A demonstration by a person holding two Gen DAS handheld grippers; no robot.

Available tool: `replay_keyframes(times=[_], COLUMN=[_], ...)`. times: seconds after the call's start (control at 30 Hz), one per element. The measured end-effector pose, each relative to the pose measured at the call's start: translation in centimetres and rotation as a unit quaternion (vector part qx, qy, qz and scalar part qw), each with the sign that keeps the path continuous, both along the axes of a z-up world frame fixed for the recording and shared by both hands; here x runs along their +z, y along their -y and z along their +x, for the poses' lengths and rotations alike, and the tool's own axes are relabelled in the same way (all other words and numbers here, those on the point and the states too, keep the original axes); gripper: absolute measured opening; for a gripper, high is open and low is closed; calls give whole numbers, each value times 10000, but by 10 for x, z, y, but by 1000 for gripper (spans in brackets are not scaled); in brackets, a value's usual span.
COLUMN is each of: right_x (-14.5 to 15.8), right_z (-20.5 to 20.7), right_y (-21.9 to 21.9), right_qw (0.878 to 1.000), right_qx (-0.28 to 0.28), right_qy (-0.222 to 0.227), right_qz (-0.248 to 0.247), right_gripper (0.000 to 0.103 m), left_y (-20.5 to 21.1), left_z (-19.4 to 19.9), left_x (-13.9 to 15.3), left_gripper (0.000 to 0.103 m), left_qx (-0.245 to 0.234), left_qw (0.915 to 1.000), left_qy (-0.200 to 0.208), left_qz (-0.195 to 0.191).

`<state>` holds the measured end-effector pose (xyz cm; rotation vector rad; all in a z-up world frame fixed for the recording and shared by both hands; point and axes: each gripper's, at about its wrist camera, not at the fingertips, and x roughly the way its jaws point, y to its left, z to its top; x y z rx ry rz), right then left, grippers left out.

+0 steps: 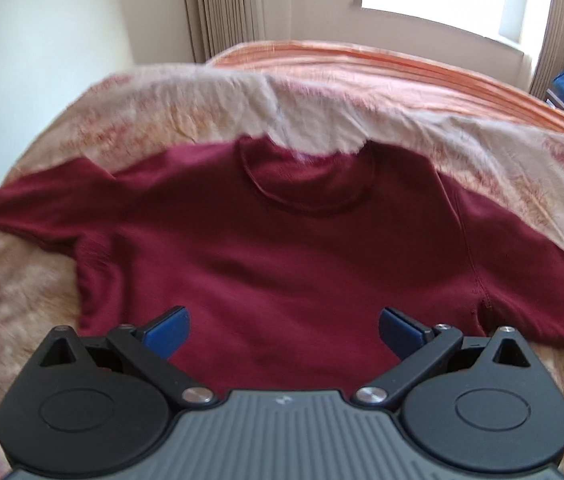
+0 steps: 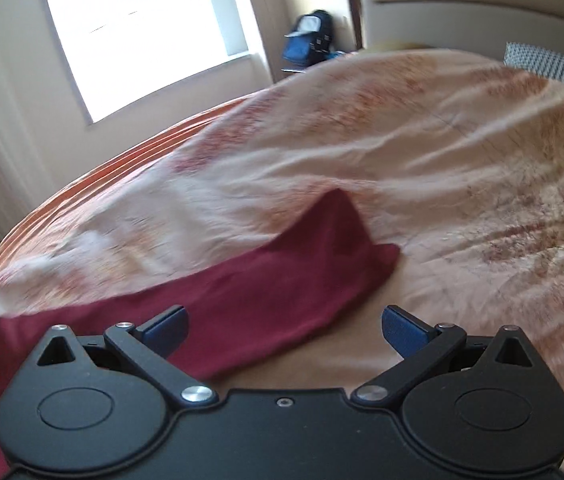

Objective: Fold small clothes
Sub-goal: 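Reach the right tool to the sleeve cuff and close on it, then fold the held sleeve across the shirt body with the right tool, release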

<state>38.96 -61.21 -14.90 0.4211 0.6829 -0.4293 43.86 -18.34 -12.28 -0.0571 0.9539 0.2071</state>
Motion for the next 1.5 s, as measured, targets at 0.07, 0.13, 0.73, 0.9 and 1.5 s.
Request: replay_keyframes(times=[0.07, 0.13, 0.73, 0.9, 1.5], right_x=[-10, -17, -60, -63, 88], right_z=[5, 12, 34, 38, 52], right_y=[21, 43, 136, 129, 19], right_qw=[9999, 9994, 9850, 9825, 9800], right_qx=[-59, -89, -829, -851, 629], right_qy=[67, 136, 24, -46, 1677], right_qz=[108, 293, 1513, 1654, 868], right_gripper=[102, 101, 59, 17, 5], left_y=[10, 19, 91, 89, 1], left_z=[5, 7, 40, 48, 54], left_x=[-8, -13, -40, -45, 16], left_gripper=[103, 103, 103, 103, 103], left_qx=[-29, -114, -338, -123, 46], left_qw=[9999, 9998, 9981, 9981, 9984], left_qy=[-105, -176, -453, -593, -440], left_qz=[1, 50, 259, 131, -361])
